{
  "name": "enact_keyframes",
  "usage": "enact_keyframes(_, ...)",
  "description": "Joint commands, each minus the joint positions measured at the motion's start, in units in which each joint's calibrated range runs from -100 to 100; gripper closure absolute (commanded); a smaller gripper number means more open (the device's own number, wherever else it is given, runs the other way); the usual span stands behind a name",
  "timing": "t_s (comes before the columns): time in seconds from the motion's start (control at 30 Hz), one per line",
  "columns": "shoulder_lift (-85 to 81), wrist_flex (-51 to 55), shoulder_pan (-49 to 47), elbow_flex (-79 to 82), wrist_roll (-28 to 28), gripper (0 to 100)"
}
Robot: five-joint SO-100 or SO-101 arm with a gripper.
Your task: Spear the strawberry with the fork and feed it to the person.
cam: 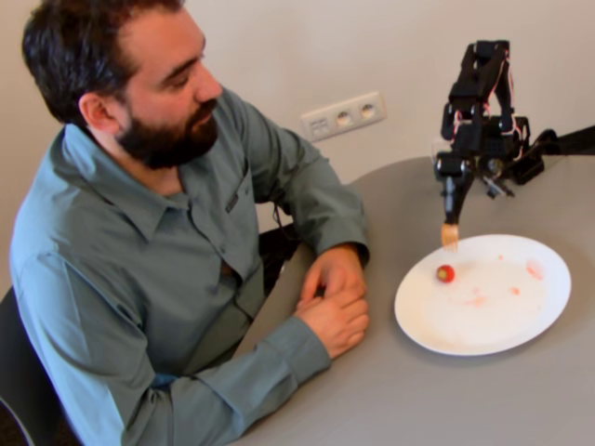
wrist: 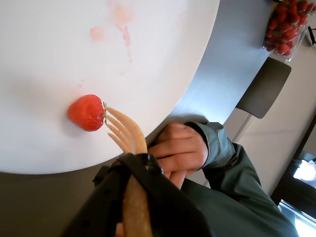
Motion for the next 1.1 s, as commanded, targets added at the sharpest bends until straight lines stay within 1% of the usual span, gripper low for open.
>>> enact_keyframes(0.0,3.4,-2.1,0.4,-2.2,-0.3,99)
enact_keyframes(0.2,8.6,-2.4,3.3,-2.9,-0.3,99)
enact_keyframes(0.7,7.7,-1.2,2.7,-5.0,-0.3,99)
enact_keyframes(0.83,7.7,3.4,2.7,-9.0,-0.4,99)
enact_keyframes(1.07,8.8,0.9,1.6,-8.4,-0.4,99)
